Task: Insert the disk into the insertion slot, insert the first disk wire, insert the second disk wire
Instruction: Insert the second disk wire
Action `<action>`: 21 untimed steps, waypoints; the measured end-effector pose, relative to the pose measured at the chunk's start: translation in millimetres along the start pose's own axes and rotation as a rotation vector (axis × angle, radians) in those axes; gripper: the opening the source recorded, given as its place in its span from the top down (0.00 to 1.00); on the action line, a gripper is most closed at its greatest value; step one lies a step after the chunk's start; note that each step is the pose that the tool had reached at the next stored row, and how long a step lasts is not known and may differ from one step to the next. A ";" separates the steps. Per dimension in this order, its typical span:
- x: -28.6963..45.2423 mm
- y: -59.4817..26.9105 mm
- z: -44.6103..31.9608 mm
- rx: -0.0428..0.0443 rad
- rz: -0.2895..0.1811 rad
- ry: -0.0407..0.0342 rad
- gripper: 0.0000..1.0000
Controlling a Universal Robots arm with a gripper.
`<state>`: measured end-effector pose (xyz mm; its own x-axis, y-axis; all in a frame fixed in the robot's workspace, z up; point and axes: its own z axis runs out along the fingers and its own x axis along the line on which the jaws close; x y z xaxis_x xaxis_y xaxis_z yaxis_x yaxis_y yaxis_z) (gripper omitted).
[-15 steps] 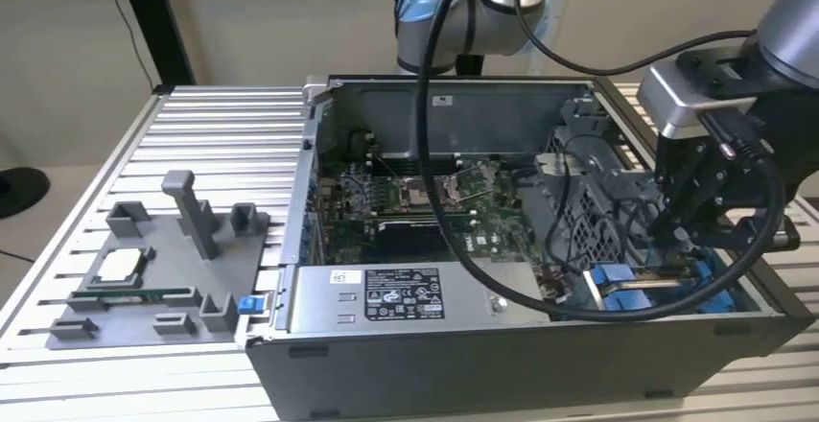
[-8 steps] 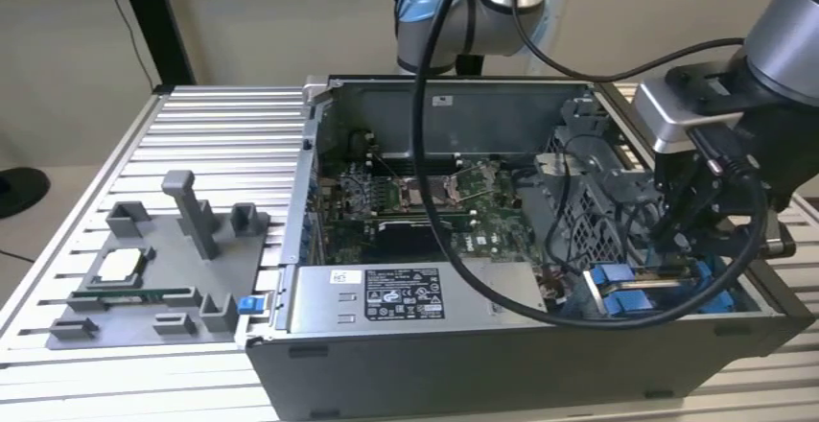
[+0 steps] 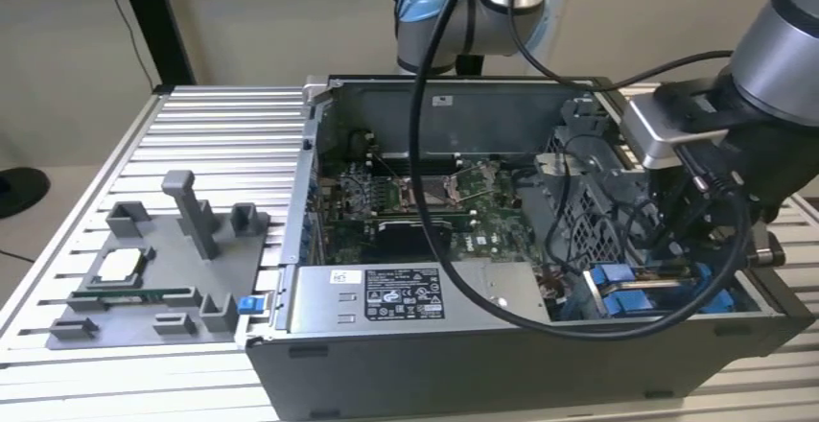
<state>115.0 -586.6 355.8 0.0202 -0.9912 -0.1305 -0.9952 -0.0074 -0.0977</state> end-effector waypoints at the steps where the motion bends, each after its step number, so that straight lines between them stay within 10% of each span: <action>1: 0.1 0.4 0.6 0.0002 0.000 0.0009 1.00; 8: 0.7 2.9 4.2 0.0031 -0.001 0.0038 1.00; 21: 2.1 5.0 11.5 0.0425 -0.006 0.0043 1.00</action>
<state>111.1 -587.2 343.7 0.0257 -0.9918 -0.1255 -0.9901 -0.0079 -0.1402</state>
